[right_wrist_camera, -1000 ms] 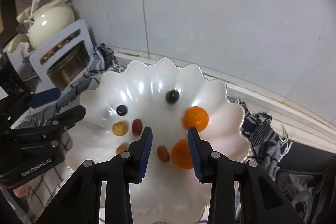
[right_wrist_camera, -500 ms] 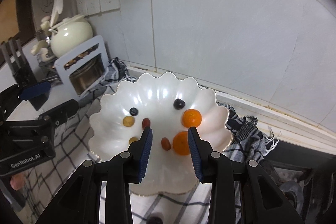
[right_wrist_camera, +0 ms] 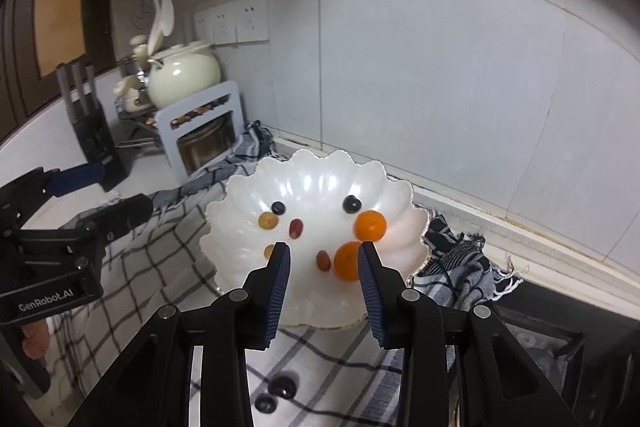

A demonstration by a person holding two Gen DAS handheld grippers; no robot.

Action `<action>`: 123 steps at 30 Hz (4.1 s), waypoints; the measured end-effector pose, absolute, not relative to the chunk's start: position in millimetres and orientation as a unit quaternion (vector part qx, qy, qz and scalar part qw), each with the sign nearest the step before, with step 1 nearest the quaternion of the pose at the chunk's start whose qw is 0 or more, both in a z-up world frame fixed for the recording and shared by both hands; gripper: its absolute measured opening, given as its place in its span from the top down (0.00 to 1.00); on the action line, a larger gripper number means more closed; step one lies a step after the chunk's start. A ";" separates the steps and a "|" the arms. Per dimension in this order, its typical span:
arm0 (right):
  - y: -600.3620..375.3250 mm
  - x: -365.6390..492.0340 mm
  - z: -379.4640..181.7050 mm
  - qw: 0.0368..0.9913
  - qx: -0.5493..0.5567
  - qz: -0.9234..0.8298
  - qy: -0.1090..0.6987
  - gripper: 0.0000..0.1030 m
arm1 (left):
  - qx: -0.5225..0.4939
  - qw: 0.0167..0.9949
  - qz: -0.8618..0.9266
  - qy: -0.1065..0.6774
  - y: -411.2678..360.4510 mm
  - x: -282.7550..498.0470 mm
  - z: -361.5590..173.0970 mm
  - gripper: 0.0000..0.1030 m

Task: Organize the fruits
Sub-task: 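Withdraw both grippers from the bowl back over the cloth, then grasp a dark plum with the right gripper while the left gripper grasps another dark plum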

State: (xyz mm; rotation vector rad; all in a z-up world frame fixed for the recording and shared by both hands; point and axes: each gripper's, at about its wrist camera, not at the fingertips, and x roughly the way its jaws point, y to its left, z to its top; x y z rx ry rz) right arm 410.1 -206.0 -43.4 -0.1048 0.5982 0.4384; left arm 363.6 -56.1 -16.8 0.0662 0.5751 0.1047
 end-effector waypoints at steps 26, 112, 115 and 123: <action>-252.0 356.2 -70.4 0.894 -0.070 0.349 0.271 0.65 | 0.021 0.956 0.117 0.268 -131.3 266.8 -55.1 0.35; -212.5 402.6 -188.6 0.809 -0.073 0.412 0.413 0.70 | 0.002 0.916 0.006 0.401 -151.0 326.4 -178.7 0.78; -212.7 399.2 -185.7 0.811 -0.071 0.411 0.409 0.70 | 0.001 0.918 0.010 0.396 -148.8 322.1 -173.7 0.78; -216.0 389.1 -171.2 0.823 -0.065 0.405 0.393 0.70 | -0.001 0.925 0.021 0.379 -143.2 308.8 -156.7 0.78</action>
